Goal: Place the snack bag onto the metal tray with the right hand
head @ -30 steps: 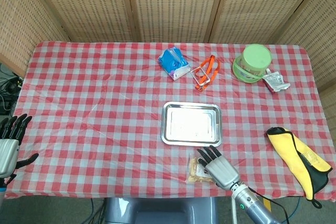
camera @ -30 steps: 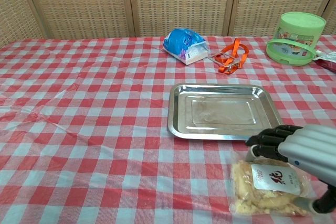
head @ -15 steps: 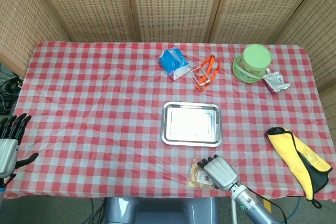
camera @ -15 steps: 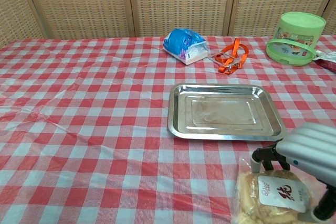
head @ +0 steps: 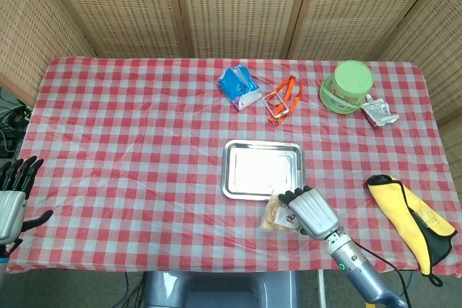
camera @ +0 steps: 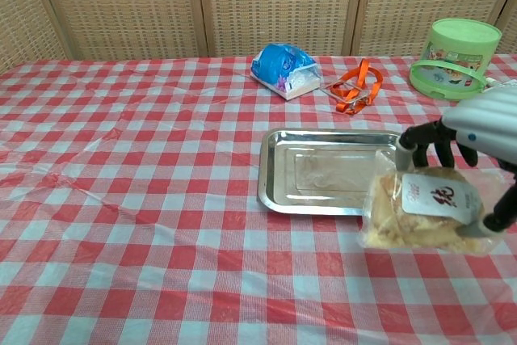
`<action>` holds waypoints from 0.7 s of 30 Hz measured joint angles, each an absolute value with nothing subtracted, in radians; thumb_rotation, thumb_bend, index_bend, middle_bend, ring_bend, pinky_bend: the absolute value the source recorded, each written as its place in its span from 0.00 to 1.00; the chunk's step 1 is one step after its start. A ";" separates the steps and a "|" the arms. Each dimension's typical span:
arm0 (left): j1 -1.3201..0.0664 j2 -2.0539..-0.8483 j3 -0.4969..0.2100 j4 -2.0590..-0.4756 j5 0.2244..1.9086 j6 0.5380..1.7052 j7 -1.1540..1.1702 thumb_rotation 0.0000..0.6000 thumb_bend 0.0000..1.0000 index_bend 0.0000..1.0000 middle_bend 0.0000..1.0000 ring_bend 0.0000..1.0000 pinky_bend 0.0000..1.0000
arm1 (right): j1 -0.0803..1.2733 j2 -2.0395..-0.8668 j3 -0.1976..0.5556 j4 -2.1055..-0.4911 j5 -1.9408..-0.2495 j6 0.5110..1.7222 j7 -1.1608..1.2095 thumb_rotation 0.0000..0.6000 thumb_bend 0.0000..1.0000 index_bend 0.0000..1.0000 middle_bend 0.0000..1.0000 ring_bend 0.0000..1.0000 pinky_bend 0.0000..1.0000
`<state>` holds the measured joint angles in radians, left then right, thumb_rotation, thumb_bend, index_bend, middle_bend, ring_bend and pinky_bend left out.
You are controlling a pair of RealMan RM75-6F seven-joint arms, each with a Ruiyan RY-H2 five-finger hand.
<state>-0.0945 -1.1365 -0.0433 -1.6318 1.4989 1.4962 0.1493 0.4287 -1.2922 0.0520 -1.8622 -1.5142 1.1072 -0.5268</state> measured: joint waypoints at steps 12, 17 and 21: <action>-0.102 -1.145 -0.040 -1.631 1.500 1.481 0.169 1.00 0.10 0.00 0.00 0.00 0.00 | 0.539 -1.332 0.178 -1.854 -1.334 1.042 -0.586 1.00 0.15 0.66 0.54 0.51 0.56; -0.113 -1.150 -0.037 -1.625 1.493 1.455 0.178 1.00 0.10 0.00 0.00 0.00 0.00 | 0.606 -1.403 0.224 -1.802 -1.236 1.009 -0.623 1.00 0.15 0.66 0.54 0.51 0.56; -0.118 -1.154 -0.037 -1.619 1.489 1.446 0.180 1.00 0.10 0.00 0.00 0.00 0.00 | 0.670 -1.469 0.258 -1.732 -1.158 0.988 -0.657 1.00 0.15 0.66 0.54 0.51 0.56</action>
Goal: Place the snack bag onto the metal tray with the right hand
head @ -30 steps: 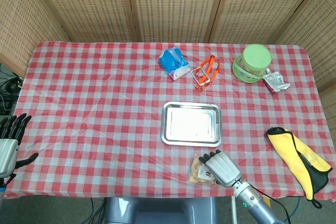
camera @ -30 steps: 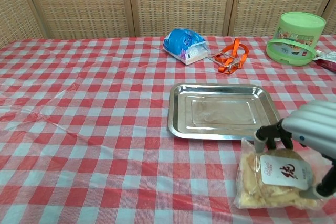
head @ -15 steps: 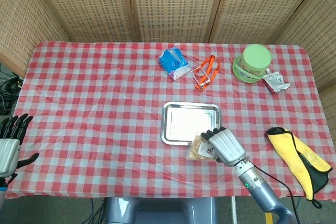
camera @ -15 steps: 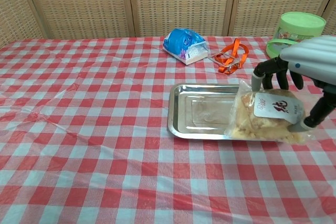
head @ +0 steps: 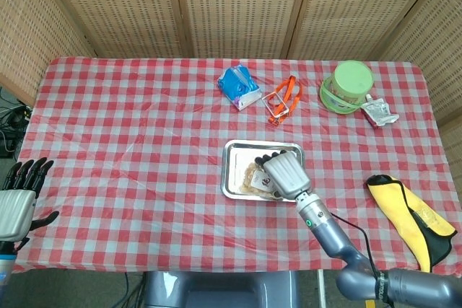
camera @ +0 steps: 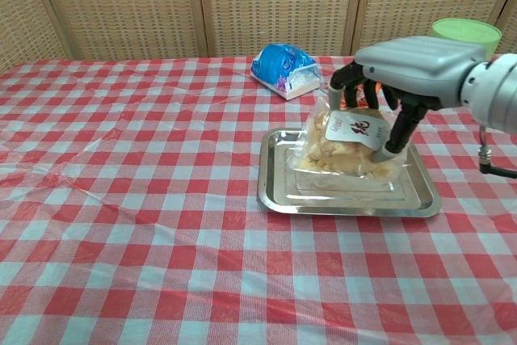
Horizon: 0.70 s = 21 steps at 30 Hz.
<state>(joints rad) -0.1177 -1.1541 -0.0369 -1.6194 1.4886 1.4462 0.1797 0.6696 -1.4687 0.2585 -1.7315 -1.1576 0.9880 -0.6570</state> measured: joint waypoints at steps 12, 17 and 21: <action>-0.129 -1.154 -0.042 -1.608 1.465 1.419 0.165 1.00 0.10 0.00 0.00 0.00 0.00 | 0.788 -1.581 0.298 -1.569 -1.015 0.974 -0.724 1.00 0.15 0.46 0.30 0.25 0.25; -0.132 -1.156 -0.038 -1.608 1.469 1.416 0.171 1.00 0.10 0.00 0.00 0.00 0.00 | 0.807 -1.598 0.287 -1.535 -0.975 0.994 -0.764 1.00 0.14 0.23 0.07 0.02 0.02; -0.134 -1.158 -0.034 -1.610 1.472 1.412 0.178 1.00 0.10 0.00 0.00 0.00 0.00 | 0.805 -1.599 0.272 -1.537 -0.949 1.015 -0.773 1.00 0.14 0.08 0.00 0.00 0.00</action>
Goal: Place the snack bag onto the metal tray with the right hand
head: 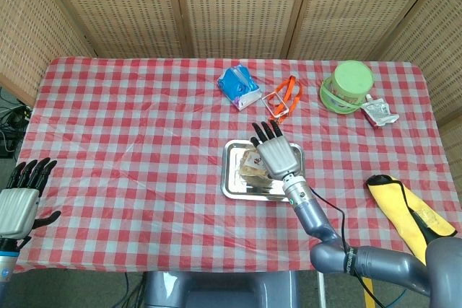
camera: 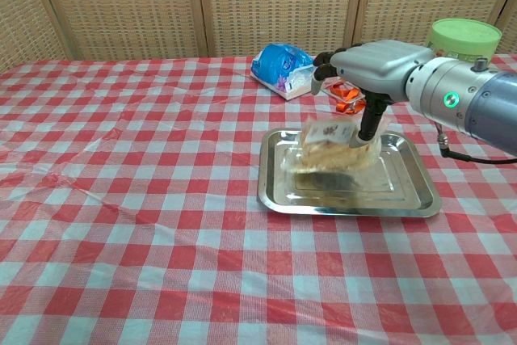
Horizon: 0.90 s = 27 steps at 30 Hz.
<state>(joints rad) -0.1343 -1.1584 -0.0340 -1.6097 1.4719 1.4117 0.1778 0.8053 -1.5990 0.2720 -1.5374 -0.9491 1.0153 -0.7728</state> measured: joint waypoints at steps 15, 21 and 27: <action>-0.124 -1.155 -0.027 -1.619 1.497 1.445 0.171 1.00 0.10 0.00 0.00 0.00 0.00 | 0.700 -1.475 0.180 -1.683 -0.998 1.160 -0.739 1.00 0.13 0.00 0.00 0.00 0.00; -0.117 -1.152 -0.025 -1.620 1.510 1.463 0.158 1.00 0.10 0.00 0.00 0.00 0.00 | 0.586 -1.393 0.083 -1.717 -1.160 1.261 -0.613 1.00 0.12 0.00 0.00 0.00 0.00; -0.110 -1.153 -0.024 -1.620 1.526 1.486 0.146 1.00 0.10 0.00 0.00 0.00 0.00 | 0.461 -1.346 -0.002 -1.660 -1.328 1.395 -0.410 1.00 0.12 0.00 0.00 0.00 0.00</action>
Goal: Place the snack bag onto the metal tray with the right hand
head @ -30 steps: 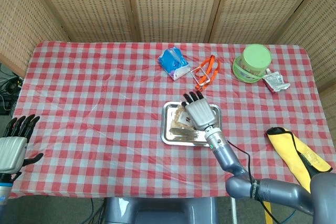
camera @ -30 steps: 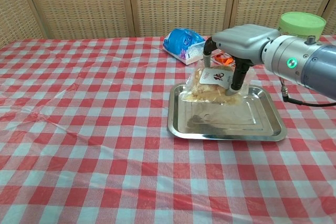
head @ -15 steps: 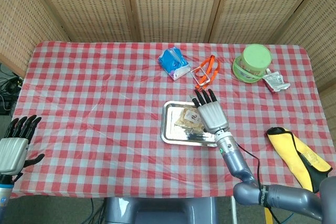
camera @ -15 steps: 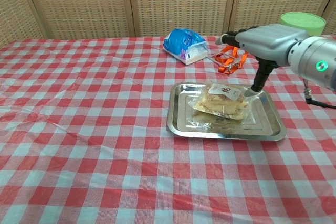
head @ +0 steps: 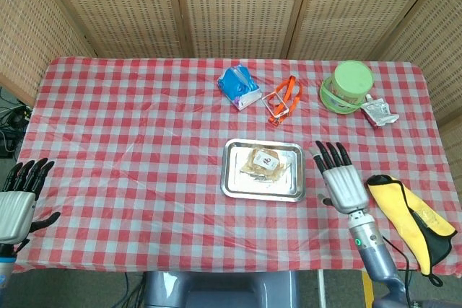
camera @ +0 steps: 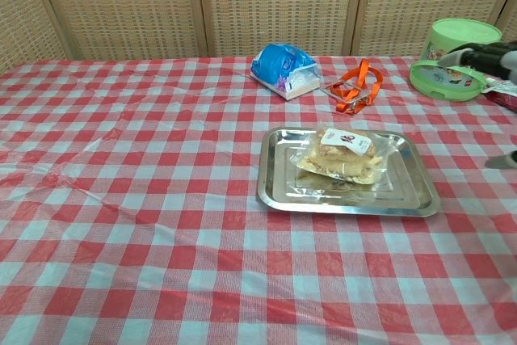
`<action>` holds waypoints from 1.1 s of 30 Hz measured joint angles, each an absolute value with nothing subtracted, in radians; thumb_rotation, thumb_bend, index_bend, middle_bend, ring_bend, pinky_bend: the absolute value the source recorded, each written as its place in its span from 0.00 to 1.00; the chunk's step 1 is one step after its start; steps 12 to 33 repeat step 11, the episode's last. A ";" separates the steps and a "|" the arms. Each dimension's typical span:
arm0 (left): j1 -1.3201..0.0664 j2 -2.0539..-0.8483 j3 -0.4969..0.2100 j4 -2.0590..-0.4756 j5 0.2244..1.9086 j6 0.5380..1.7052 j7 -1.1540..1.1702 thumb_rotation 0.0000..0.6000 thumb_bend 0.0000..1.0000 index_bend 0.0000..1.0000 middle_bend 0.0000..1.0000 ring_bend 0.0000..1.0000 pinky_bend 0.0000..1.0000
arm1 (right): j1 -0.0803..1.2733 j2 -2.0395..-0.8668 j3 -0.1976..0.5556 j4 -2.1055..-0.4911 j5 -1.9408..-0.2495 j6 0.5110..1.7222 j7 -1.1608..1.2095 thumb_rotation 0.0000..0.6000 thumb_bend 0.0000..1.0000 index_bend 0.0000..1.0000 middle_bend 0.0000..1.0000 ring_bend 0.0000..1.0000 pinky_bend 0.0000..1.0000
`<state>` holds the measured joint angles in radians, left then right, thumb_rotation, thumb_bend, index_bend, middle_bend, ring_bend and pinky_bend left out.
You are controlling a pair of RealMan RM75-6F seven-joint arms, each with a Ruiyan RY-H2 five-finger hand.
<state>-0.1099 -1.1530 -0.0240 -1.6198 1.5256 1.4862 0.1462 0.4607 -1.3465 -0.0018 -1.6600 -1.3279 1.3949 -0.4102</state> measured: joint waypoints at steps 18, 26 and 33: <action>-0.099 -1.164 -0.023 -1.611 1.551 1.521 0.144 1.00 0.10 0.00 0.00 0.00 0.00 | 0.273 -1.324 -0.090 -1.489 -1.480 1.602 -0.203 1.00 0.12 0.00 0.00 0.00 0.00; -0.099 -1.164 -0.023 -1.611 1.551 1.521 0.144 1.00 0.10 0.00 0.00 0.00 0.00 | 0.273 -1.324 -0.090 -1.489 -1.480 1.602 -0.203 1.00 0.12 0.00 0.00 0.00 0.00; -0.099 -1.164 -0.023 -1.611 1.551 1.521 0.144 1.00 0.10 0.00 0.00 0.00 0.00 | 0.273 -1.324 -0.090 -1.489 -1.480 1.602 -0.203 1.00 0.12 0.00 0.00 0.00 0.00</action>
